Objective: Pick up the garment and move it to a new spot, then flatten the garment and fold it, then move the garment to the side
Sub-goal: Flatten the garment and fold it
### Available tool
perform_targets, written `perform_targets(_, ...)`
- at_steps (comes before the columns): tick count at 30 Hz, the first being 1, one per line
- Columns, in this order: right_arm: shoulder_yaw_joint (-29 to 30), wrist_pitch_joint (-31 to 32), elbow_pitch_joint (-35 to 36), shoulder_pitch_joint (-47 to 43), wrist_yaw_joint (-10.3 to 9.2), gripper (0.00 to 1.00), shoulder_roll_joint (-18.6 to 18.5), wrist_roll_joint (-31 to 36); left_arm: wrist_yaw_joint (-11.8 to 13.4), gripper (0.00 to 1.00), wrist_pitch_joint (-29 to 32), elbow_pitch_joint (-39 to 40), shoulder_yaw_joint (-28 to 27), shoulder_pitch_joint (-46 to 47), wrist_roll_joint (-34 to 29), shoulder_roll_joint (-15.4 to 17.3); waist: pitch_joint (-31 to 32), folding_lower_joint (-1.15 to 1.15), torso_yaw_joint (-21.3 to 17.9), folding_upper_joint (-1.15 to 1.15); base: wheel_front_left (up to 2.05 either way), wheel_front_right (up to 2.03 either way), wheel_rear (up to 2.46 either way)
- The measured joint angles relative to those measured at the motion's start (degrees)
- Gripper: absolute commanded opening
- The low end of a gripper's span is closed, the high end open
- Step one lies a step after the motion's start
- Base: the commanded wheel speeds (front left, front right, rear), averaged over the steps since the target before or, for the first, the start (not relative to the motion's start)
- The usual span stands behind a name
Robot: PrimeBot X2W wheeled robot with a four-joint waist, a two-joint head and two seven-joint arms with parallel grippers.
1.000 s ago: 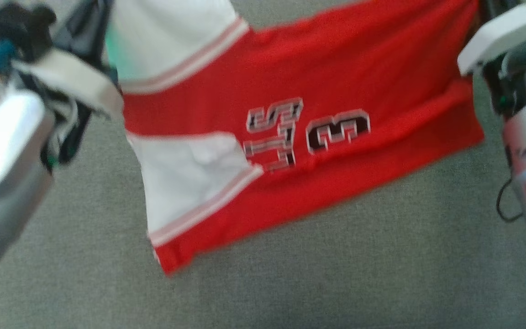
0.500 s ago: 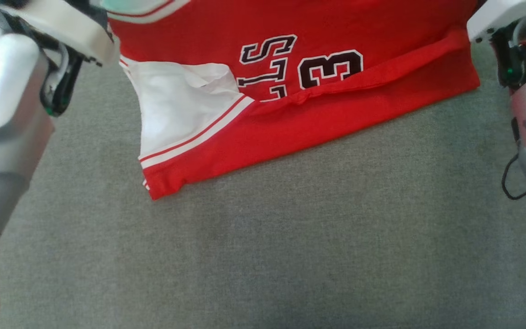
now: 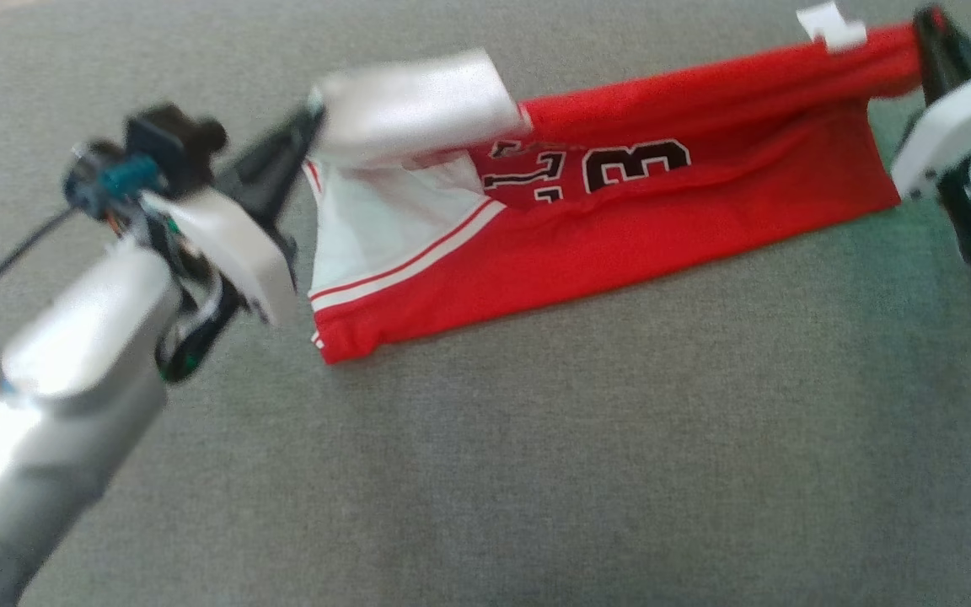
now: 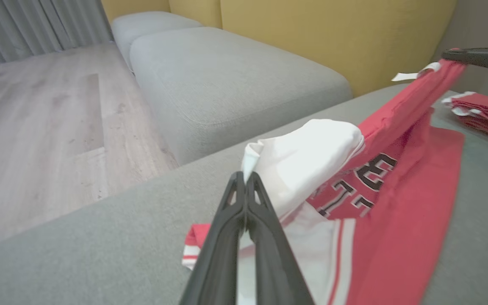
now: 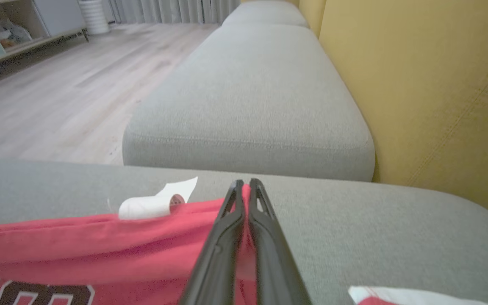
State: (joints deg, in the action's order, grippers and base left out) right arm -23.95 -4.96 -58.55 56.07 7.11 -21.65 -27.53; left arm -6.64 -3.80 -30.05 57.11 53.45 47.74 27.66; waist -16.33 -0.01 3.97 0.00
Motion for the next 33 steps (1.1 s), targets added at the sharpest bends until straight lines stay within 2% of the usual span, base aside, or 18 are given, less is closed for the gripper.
perform_targets(9,-11.48,8.44,3.57,-5.64,0.0,0.0,-6.94,-6.65,0.19,0.0,10.21,16.21,4.14,-8.84,4.71,6.14,2.24,0.0,1.31,0.0,0.0,0.0,0.0)
perform_targets(13,-15.59,10.93,4.68,-6.25,0.0,0.0,-9.45,-8.47,1.19,0.0,13.44,21.26,5.6,-10.7,5.73,7.77,2.25,0.0,1.53,0.0,0.0,0.0,0.0)
perform_targets(18,-18.78,12.2,4.9,-6.24,0.0,0.0,-10.87,-9.95,2.69,0.0,14.89,23.62,6.09,-11.11,5.53,8.91,1.98,0.0,1.62,0.0,0.0,0.0,0.0)
perform_targets(24,-23.02,16.31,4.97,-6.23,0.0,0.0,-11.11,-11.61,3.18,0.0,15.36,23.43,7.01,-11.12,5.12,9.0,1.44,0.01,1.27,0.0,0.0,0.0,0.0)
perform_targets(25,-22.98,17.23,4.75,-6.23,0.0,0.08,-11.09,-13.02,3.24,0.0,15.48,23.05,7.23,-11.12,5.05,8.93,1.39,0.01,1.18,0.0,0.0,0.0,0.0)
perform_targets(26,-23.01,17.79,4.61,-6.23,0.0,1.0,-11.09,-14.12,3.77,0.49,15.92,22.53,7.62,-11.12,4.43,8.94,1.36,0.01,1.08,0.0,0.0,0.0,0.0)
perform_targets(27,-22.96,18.15,4.37,-6.23,0.0,1.0,-11.09,-14.89,4.23,0.49,15.89,21.93,7.88,-11.12,3.47,8.93,1.35,0.01,0.97,0.0,0.0,0.0,0.0)
perform_targets(28,-22.98,18.37,4.19,-6.22,0.0,1.0,-11.07,-15.51,4.66,1.0,15.7,21.47,7.89,-11.12,2.86,8.87,1.36,0.01,0.86,0.0,0.0,0.0,0.0)
perform_targets(33,-20.56,17.39,3.05,-6.19,0.0,1.0,-10.38,-20.16,7.31,1.0,12.58,19.12,7.31,-11.11,1.49,7.97,2.16,0.01,0.23,0.0,0.0,0.0,0.0)
